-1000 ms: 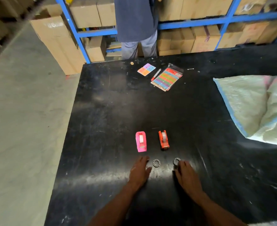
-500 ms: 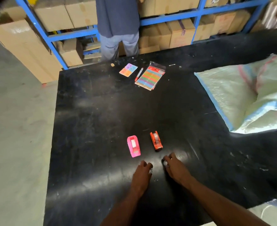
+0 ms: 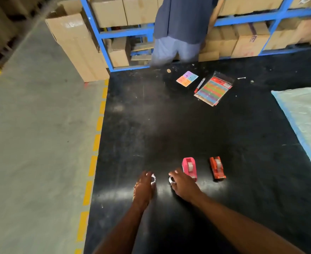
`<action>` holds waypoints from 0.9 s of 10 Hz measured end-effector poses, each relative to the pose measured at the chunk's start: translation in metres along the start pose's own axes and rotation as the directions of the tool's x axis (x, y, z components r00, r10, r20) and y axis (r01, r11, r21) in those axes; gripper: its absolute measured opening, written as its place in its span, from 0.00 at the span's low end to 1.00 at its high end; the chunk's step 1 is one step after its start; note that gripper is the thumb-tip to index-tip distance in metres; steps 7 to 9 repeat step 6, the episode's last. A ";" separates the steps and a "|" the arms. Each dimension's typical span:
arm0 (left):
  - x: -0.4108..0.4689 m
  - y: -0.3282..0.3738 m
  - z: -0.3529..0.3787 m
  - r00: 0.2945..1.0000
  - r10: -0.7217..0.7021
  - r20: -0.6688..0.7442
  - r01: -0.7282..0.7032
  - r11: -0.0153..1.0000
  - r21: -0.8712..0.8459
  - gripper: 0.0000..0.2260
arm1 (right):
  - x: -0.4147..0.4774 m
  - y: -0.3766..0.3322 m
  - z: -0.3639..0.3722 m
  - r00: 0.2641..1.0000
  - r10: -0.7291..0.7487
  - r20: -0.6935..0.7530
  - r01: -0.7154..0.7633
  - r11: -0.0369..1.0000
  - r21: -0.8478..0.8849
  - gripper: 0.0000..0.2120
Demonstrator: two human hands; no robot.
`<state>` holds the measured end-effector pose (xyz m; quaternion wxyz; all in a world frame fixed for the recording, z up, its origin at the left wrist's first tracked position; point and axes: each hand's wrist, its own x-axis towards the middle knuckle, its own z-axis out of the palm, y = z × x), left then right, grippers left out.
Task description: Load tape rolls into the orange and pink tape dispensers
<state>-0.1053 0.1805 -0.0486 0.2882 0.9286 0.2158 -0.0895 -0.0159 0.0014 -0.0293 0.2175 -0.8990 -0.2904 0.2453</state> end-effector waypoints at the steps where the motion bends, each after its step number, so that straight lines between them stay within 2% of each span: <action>1: 0.014 -0.006 -0.005 1.000 -0.025 0.013 0.025 0.999 -0.024 0.17 | 0.022 -0.009 0.007 0.999 0.044 0.013 -0.043 0.998 -0.036 0.17; 4: 0.032 -0.001 -0.008 1.000 -0.011 0.013 0.012 0.999 -0.046 0.13 | 0.050 -0.025 0.017 0.987 0.159 -0.016 -0.160 0.982 -0.098 0.17; 5: 0.033 -0.003 -0.010 1.000 0.012 0.028 -0.011 0.999 -0.044 0.15 | 0.050 -0.028 0.017 0.983 0.185 -0.007 -0.184 0.975 -0.125 0.18; 6: 0.035 -0.003 -0.008 0.999 0.035 0.019 -0.034 0.998 -0.049 0.19 | 0.050 -0.028 0.017 0.984 0.174 -0.032 -0.176 0.977 -0.123 0.18; 9: 0.035 -0.003 -0.008 0.999 0.035 0.019 -0.034 0.998 -0.049 0.19 | 0.050 -0.028 0.017 0.984 0.174 -0.032 -0.176 0.977 -0.123 0.18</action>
